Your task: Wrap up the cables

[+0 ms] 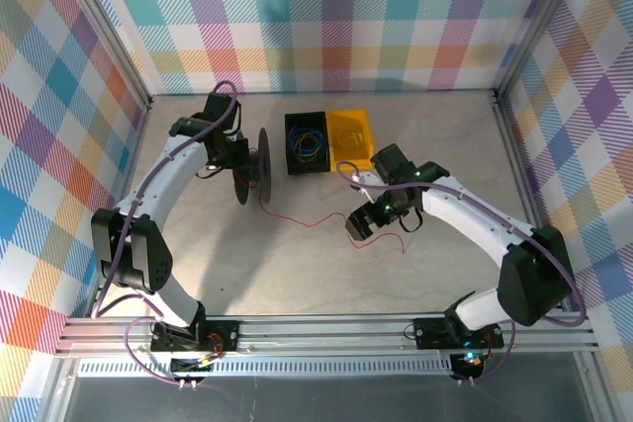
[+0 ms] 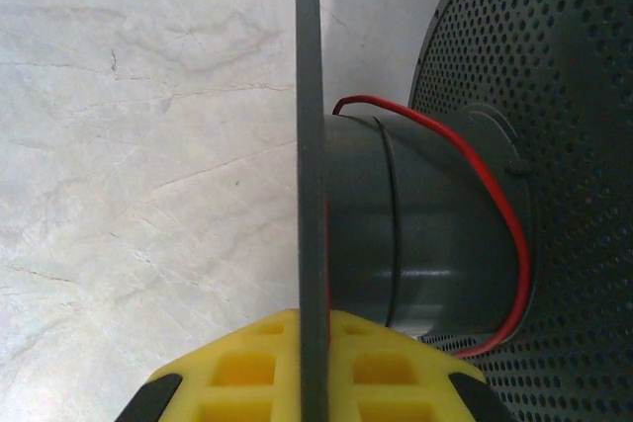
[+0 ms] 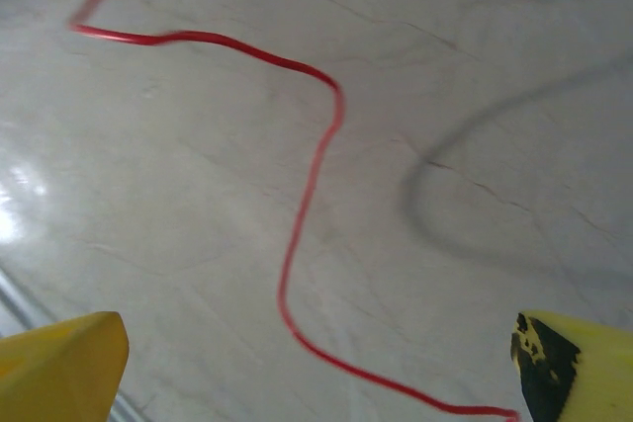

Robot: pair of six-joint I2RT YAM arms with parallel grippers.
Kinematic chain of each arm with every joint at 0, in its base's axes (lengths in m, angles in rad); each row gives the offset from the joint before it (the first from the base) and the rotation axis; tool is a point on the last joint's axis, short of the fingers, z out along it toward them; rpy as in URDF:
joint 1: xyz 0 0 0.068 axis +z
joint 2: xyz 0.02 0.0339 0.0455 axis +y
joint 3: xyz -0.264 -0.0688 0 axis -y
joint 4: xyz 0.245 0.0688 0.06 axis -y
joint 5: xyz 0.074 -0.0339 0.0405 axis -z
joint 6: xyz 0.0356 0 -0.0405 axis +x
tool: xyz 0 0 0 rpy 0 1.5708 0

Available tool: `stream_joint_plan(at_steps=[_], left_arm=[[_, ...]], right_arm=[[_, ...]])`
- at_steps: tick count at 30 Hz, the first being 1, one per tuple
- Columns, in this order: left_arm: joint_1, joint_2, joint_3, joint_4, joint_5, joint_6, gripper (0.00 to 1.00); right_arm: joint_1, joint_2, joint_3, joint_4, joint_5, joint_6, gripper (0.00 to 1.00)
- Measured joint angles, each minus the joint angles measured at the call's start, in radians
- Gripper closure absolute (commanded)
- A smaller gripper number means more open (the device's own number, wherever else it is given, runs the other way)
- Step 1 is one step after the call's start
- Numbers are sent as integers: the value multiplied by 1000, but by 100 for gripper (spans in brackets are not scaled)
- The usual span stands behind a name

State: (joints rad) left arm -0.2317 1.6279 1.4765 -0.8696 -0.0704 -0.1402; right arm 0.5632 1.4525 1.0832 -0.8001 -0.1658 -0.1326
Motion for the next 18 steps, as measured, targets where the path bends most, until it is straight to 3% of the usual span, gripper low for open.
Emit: stream_joint_plan(at_steps=[10,18], left_arm=[[41,14,27,-21,36,27,100],[61,22,33,-27,62,37,100]], right_arm=[[-32,110,-55,38,-18,-124,0],[-32,158,-77,48,-69,-190,7]])
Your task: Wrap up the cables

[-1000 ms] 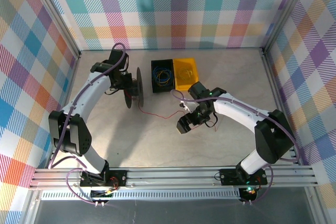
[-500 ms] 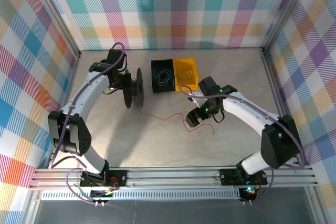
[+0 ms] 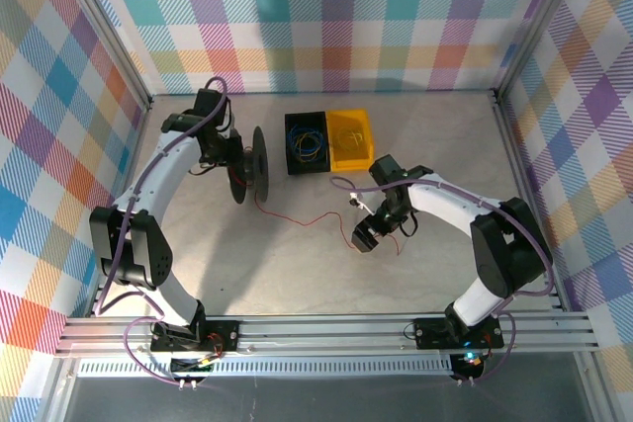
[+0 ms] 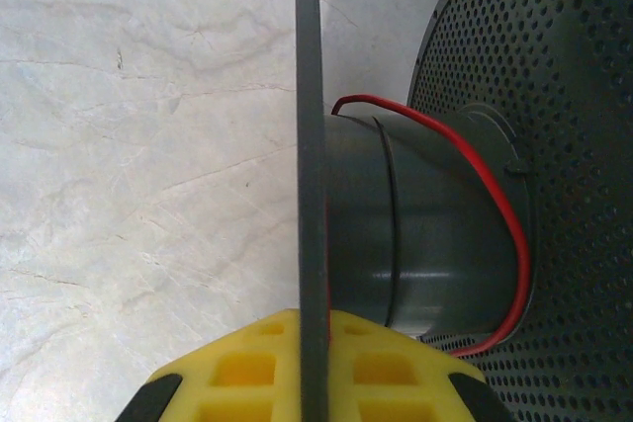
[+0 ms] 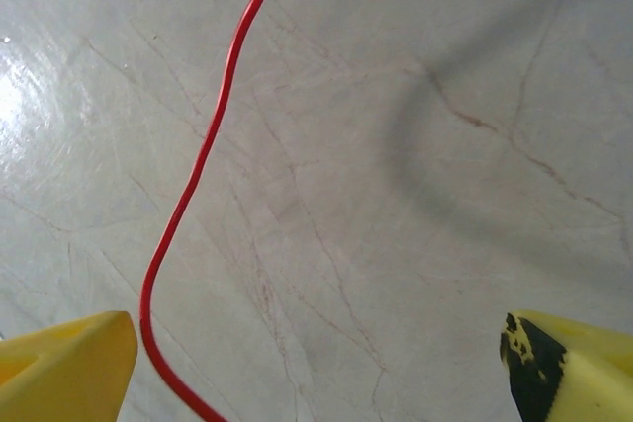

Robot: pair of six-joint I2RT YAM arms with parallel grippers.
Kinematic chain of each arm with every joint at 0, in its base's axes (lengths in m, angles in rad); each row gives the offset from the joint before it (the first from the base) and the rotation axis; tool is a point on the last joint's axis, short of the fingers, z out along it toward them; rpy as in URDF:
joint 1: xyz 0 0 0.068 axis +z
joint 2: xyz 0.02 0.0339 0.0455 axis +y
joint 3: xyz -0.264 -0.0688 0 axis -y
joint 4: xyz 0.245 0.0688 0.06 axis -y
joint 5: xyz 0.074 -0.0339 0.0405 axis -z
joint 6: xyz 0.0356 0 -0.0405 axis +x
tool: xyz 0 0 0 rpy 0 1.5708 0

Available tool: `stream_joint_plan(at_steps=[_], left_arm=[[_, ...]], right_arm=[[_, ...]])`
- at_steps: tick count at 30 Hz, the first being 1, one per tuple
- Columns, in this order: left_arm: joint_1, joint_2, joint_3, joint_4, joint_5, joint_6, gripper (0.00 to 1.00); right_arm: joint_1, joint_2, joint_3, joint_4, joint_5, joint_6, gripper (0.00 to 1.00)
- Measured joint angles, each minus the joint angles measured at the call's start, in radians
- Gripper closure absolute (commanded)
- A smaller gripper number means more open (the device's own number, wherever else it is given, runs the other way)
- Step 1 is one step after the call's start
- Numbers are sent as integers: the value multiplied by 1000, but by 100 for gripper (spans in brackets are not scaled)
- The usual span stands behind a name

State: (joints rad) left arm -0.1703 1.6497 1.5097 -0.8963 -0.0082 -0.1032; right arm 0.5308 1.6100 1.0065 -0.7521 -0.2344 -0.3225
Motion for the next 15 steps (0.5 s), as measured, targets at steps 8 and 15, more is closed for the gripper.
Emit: stream_joint_plan(at_steps=[8,15], left_arm=[[42,5,24,-19,27,11,100],[45,11,28,-19,41,15,100]], right_arm=[[0,-18,-37,-13,-93,-64,43],[-1,-7,-37,-43,-138,-87,100]])
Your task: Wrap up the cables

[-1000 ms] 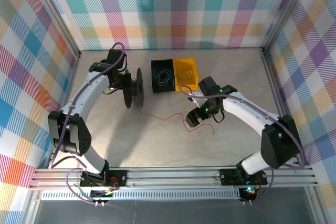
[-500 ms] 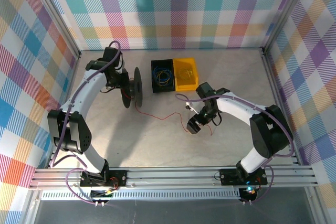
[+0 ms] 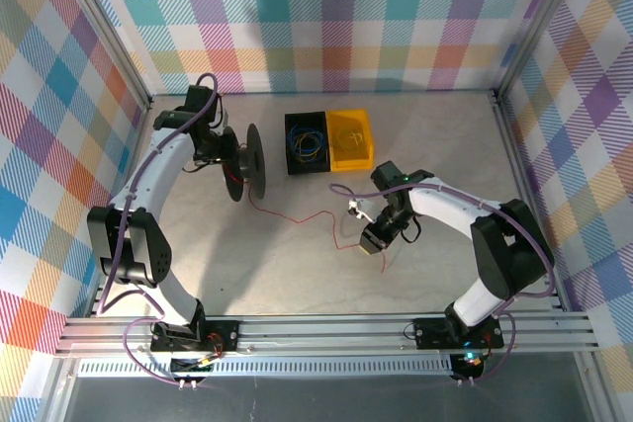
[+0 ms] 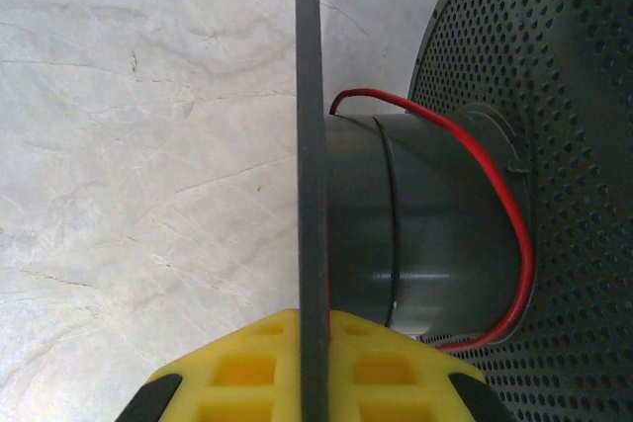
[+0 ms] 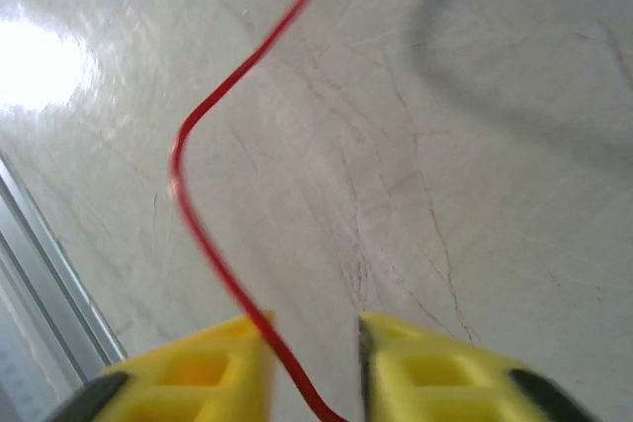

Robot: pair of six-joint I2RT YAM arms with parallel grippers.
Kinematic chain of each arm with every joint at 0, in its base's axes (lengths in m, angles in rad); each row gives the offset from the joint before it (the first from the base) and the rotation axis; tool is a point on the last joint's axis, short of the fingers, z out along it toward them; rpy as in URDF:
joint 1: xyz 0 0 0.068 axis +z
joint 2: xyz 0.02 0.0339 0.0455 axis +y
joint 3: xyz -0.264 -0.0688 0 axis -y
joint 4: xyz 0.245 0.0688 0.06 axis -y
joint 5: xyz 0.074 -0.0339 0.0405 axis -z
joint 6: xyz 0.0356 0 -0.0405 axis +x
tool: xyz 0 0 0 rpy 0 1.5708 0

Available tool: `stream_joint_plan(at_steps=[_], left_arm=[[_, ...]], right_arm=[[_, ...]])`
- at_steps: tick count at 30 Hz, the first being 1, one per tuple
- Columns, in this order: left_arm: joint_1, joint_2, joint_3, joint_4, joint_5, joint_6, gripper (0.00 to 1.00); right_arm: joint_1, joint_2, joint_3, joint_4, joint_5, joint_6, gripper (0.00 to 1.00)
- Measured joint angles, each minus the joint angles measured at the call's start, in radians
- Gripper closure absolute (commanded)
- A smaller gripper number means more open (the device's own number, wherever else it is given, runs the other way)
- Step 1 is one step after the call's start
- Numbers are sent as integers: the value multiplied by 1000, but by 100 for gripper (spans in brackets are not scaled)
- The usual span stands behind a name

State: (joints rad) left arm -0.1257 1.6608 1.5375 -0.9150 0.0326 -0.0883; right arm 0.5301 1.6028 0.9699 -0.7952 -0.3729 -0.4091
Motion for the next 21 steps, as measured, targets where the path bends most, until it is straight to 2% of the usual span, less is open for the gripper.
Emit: stream_joint_plan(at_steps=[6,12,21], left_arm=[[0,0,28,-6,15,0,100],[0,-22,32,0,64,0,100],[0,-187,36,-22,149,1,100]], right_arm=[[-1,42,33,-51,-4,21,100],[-21,128,117,-92,17,111,100],[-73,162,193,-74,183,227,100]])
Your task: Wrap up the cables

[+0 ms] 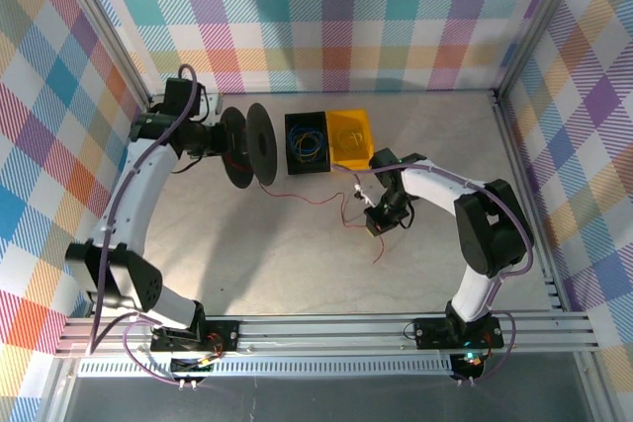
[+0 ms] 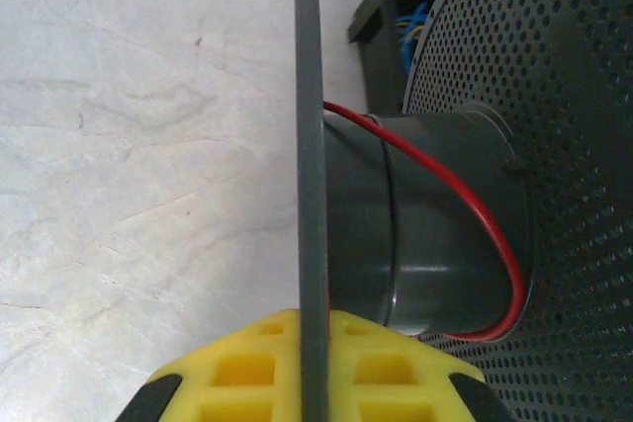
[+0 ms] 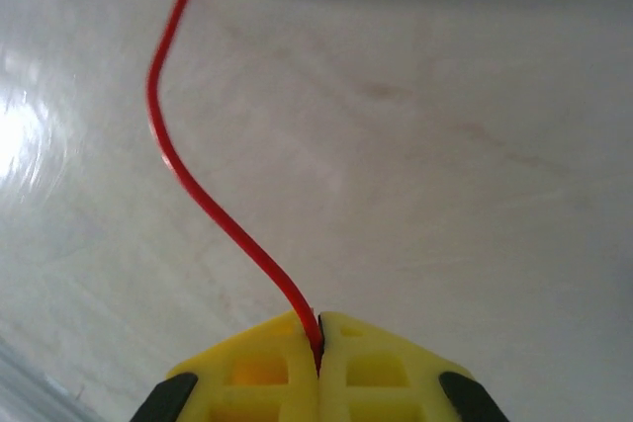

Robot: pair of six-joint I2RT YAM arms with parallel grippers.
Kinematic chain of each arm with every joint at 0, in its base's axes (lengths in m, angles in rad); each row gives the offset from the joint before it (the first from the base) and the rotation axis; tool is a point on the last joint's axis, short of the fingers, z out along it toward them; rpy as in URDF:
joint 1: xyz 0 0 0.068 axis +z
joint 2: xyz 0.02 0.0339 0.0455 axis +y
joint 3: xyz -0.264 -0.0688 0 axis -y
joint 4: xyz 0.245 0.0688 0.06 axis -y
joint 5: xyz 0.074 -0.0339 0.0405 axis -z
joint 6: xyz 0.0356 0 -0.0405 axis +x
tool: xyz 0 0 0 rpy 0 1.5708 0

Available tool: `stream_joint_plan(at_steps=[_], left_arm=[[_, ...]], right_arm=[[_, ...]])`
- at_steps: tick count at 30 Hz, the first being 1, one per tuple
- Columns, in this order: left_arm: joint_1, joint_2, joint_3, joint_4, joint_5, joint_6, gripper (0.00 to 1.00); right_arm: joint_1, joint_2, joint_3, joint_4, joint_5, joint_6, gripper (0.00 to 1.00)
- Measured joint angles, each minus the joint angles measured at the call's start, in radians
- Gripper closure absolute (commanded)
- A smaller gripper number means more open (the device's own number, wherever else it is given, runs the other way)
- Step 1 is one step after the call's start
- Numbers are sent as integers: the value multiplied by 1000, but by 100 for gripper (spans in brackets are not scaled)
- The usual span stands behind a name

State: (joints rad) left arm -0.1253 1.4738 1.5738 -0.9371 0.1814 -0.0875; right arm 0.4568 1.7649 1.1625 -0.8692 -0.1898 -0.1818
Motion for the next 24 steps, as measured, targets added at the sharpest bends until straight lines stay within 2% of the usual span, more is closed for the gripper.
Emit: stream_joint_plan(at_steps=[6,9,13,16,18,24], left_arm=[[4,-155,-14,-37,103,0,100],[6,-263,-67,-37,190,2,100],[6,-372,-115,-79,303,27,100],[-7,-385,-116,-122,349,58,100],[-41,-369,-116,-154,334,83,100],[-265,-252,-136,-199,183,116,100]], right_arm=[[-94,5,124,58,75,29,100],[-130,11,212,41,103,63,100],[-179,76,431,0,123,94,100],[-205,128,562,-41,127,100,100],[-220,177,672,-82,126,105,100],[-247,370,1111,-219,121,150,100]])
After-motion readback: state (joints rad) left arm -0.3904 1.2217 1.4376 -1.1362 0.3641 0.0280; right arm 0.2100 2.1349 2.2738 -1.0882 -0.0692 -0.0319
